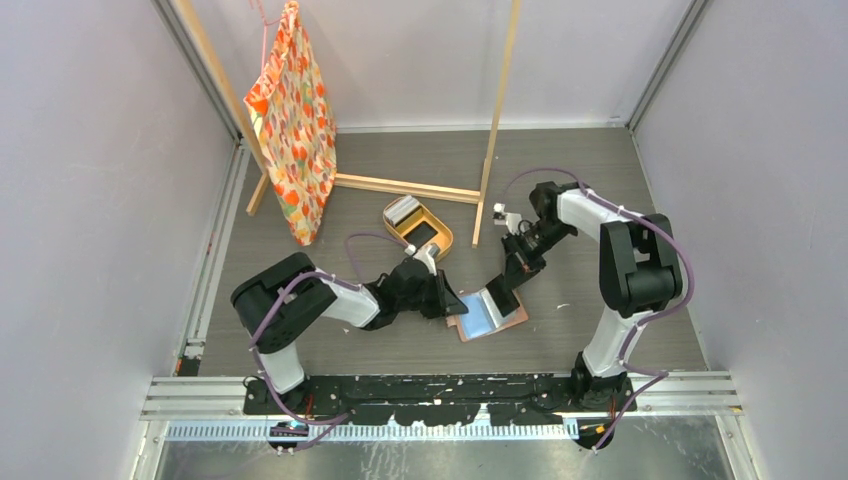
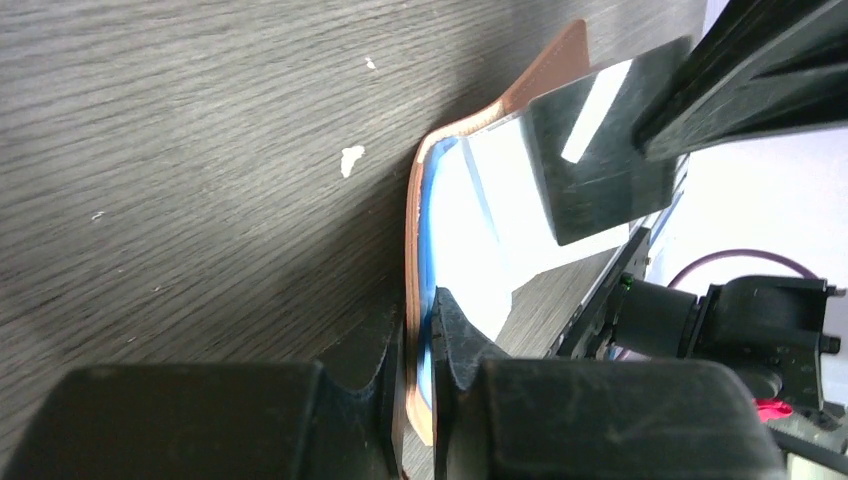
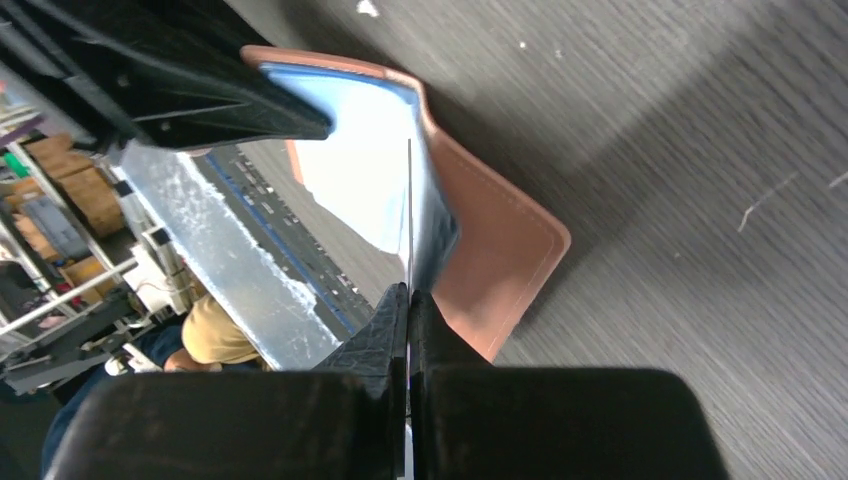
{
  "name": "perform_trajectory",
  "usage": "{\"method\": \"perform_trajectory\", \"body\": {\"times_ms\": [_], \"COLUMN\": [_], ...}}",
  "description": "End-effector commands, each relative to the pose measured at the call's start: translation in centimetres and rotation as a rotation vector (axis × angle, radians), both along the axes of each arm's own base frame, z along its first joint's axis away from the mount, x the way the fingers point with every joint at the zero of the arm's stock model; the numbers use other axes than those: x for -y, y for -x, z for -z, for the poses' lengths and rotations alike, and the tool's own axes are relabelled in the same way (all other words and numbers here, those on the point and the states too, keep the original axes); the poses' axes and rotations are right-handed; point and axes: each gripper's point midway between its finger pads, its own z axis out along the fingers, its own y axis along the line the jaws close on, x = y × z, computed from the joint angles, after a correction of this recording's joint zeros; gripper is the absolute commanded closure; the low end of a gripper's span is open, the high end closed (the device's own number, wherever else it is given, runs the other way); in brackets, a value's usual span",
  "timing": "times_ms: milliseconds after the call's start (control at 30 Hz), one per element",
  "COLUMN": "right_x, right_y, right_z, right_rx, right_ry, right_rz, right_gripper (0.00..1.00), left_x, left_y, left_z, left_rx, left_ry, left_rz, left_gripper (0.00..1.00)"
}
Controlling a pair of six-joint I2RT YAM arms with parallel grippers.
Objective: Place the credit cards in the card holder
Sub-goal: Insert the credit card into the card holder.
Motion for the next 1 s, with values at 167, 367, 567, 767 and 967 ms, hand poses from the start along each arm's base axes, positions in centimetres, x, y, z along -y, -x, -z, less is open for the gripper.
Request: {"method": "perform_trajectory", "body": {"times_ms": [167, 367, 567, 767, 967], "right_x": [-1.4, -1.5, -1.4, -0.8, -0.6], "right_y": [0.1, 0.3, 0.5, 0.4, 0.7], "right_z": [-5.0, -5.4, -7.5, -8.5, -9.6], "right_rx": [0.045, 0.048, 0.146, 0.223, 0.328], "right_ry": [-0.252, -0.268, -0.332, -0.350, -0.368], "right_rz": [-0.033, -0.037, -0.084, -0.078, -0.113], "right_gripper": [0.99, 0.99, 0.99, 0.99, 0.99], "left_x": [1.7, 2.1, 1.5, 1.0, 0.3], "left_y": [-0.3, -0.3, -0.5, -0.2, -0.1], "left_z": [-6.3, -8.7, -9.8, -10.5, -12.3], "left_rx": [0.275, 0.342, 0.331, 0.386, 0.427], "left_ry": [0.195, 0.292, 0.409, 0.445, 0.492], "left_rz": [0.111, 0.124, 0.114, 0.134, 0.128], "left_gripper": [0.97, 1.00, 1.00, 1.00, 1.00]}}
